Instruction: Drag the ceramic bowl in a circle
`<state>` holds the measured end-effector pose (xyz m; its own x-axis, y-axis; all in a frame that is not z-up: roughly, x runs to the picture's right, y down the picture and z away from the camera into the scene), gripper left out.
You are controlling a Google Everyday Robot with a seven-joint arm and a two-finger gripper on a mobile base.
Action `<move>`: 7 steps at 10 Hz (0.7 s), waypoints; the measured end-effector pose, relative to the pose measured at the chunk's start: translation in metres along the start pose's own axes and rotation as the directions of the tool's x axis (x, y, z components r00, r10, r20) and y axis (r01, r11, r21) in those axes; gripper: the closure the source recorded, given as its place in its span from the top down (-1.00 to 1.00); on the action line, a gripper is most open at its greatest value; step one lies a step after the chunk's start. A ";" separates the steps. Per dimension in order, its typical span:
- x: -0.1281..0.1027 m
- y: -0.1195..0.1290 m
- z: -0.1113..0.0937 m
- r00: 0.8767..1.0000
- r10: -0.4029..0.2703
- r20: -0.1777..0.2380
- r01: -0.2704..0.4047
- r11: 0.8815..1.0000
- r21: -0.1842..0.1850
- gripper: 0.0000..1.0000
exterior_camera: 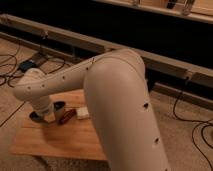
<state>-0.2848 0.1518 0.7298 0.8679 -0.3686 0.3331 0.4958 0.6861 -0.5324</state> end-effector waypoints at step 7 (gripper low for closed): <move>-0.017 -0.044 0.004 0.999 -0.029 0.012 0.029 0.999 0.024 -1.00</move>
<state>-0.3216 0.1303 0.7512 0.8525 -0.3807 0.3583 0.5199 0.6899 -0.5037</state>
